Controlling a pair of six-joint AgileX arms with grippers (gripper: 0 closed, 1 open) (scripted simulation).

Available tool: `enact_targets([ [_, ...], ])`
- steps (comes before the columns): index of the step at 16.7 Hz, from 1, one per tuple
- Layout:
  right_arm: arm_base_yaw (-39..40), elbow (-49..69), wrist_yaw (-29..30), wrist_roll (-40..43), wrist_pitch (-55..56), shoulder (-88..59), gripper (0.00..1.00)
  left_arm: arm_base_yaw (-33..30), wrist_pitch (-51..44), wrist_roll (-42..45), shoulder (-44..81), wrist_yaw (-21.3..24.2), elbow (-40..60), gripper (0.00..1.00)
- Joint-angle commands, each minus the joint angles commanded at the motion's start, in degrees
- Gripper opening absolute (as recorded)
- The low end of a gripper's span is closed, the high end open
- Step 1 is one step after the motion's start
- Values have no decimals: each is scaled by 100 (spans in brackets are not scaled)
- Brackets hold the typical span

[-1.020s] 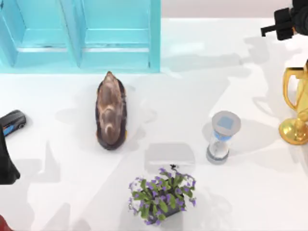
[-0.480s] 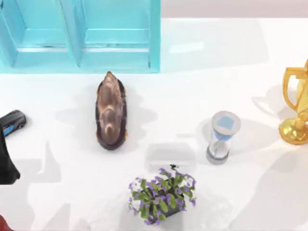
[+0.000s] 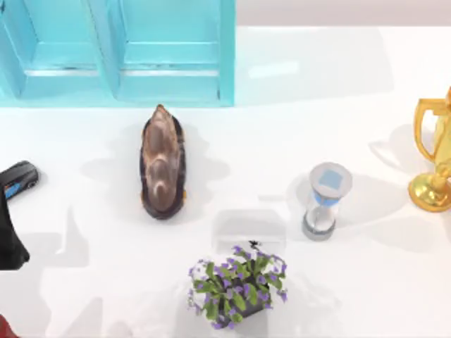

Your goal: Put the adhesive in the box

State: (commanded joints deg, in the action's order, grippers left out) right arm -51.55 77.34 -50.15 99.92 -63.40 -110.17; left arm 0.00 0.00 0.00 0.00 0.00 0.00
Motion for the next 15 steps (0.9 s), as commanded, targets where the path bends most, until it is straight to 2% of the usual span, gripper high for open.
enact_targets([
  [2,-210,-135,-324,458,-407,23,0,0,0,0,0,0,0,100],
  [5,-301,-216,-498,690,-628,40,0,0,0,0,0,0,0,100],
  [11,-233,-253,-494,602,-522,11,0,0,0,0,0,0,0,100],
  [15,47,-626,-536,81,313,9,0,0,0,0,0,0,0,100],
])
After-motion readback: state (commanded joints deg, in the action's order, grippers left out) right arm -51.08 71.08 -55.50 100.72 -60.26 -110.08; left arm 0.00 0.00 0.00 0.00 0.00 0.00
